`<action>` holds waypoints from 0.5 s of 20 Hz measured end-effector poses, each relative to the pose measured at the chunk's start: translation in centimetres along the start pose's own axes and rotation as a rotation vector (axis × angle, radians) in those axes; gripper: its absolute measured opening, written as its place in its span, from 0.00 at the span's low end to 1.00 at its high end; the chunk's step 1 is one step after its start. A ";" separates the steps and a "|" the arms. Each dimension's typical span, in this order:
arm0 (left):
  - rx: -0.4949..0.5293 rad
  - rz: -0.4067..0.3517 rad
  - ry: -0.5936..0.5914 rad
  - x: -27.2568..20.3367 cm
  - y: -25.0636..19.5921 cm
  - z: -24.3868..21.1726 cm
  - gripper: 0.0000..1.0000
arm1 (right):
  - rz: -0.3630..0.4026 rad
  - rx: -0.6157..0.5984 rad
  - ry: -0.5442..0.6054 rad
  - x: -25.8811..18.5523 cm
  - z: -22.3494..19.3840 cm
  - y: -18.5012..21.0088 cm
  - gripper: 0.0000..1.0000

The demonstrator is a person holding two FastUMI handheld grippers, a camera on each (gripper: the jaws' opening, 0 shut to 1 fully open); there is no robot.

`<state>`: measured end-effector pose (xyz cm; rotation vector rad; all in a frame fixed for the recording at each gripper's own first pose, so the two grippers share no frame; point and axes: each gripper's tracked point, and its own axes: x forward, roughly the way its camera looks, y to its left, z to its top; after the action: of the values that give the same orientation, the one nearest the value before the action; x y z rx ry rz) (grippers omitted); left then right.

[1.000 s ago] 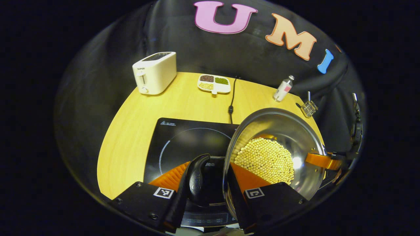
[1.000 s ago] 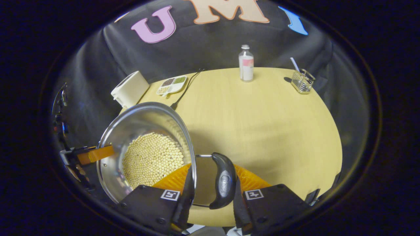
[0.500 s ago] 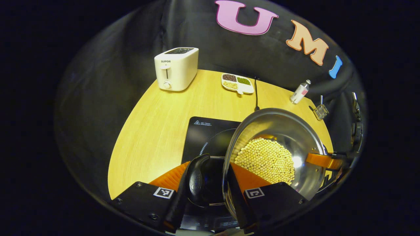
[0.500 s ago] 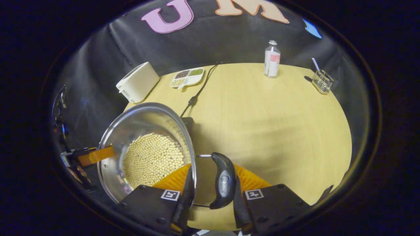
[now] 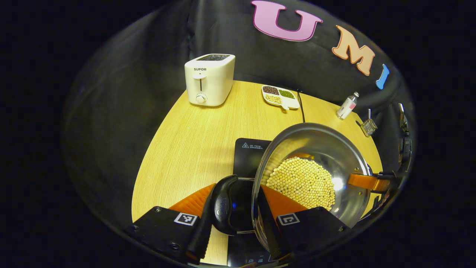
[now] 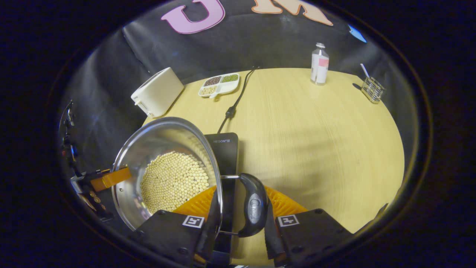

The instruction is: First push the handle of the pot to place it horizontally, then grasp the pot with both hands and set it on the induction cooktop.

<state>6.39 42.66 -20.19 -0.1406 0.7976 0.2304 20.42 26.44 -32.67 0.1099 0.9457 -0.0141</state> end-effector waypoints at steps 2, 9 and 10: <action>0.002 -0.014 -0.007 0.1 0.2 0.0 0.64 | -0.006 -0.001 -0.006 0.0 0.3 0.1 0.57; 0.021 -0.031 -0.040 0.2 0.0 0.1 0.64 | -0.003 0.013 -0.002 0.3 0.1 0.1 0.52; 0.020 -0.030 -0.042 0.2 0.0 0.2 0.67 | -0.001 0.014 0.000 0.3 0.2 0.0 0.58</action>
<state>6.69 42.76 -20.22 -0.1287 0.7557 0.1961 20.73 26.41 -32.76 0.1226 0.9454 -0.0217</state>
